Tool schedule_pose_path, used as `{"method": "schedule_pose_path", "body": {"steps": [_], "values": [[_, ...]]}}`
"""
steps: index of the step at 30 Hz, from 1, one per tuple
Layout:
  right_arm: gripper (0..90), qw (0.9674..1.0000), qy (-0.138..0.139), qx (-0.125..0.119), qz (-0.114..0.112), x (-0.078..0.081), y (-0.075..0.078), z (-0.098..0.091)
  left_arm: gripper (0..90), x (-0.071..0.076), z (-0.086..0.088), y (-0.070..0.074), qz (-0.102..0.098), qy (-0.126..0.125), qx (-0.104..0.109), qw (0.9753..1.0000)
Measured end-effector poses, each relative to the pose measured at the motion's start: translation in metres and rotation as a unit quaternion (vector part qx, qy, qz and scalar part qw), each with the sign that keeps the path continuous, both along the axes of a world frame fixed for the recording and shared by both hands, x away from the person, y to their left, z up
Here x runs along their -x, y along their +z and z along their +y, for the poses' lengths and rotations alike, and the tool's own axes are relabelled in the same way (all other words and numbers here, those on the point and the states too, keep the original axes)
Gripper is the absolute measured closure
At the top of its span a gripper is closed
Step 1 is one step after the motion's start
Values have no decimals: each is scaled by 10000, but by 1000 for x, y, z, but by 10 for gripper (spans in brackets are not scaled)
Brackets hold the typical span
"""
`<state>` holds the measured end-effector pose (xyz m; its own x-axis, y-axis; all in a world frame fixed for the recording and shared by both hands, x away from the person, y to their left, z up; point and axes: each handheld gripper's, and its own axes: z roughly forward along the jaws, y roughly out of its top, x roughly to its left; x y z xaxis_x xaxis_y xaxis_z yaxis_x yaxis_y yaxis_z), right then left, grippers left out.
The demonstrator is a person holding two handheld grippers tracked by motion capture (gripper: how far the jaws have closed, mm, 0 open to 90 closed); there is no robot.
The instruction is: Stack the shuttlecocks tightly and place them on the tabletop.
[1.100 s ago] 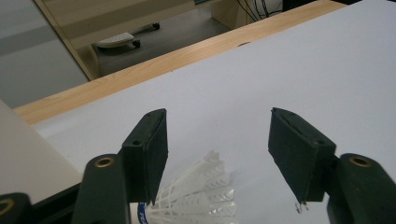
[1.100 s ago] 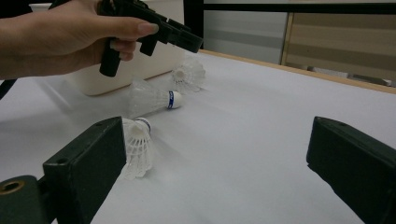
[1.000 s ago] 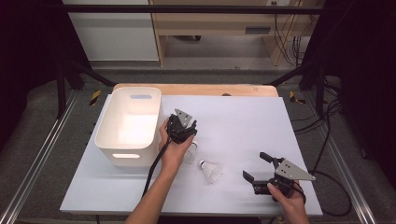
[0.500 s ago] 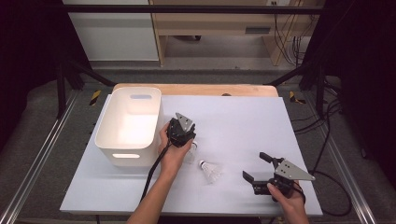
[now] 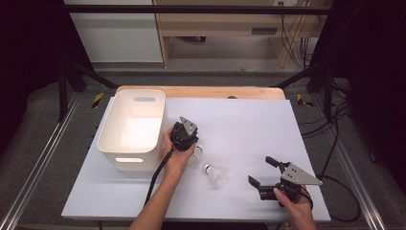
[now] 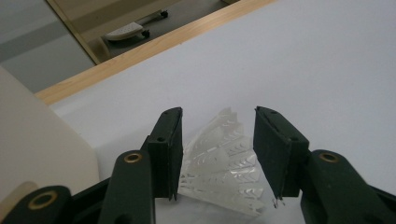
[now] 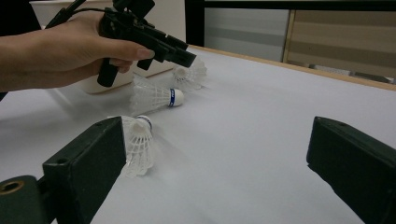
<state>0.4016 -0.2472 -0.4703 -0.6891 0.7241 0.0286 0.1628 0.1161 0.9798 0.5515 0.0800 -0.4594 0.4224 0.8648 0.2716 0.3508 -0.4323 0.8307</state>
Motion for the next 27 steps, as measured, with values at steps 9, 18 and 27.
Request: {"method": "schedule_pose_path", "body": {"steps": [9, 18, 27], "values": [[51, 10000, 6, 0, 6, 0, 0, 0, 561, -4, 2, -3, 40, 33, -115, 9999], [51, 10000, -2, 5, 20, 0, 0, 0, 652, -6, 2, -5, 59, 8, -39, 10000], [51, 10000, 10, 0, 21, 0, 0, 0, 753, -7, 2, -5, 85, -60, 45, 9999]]}}
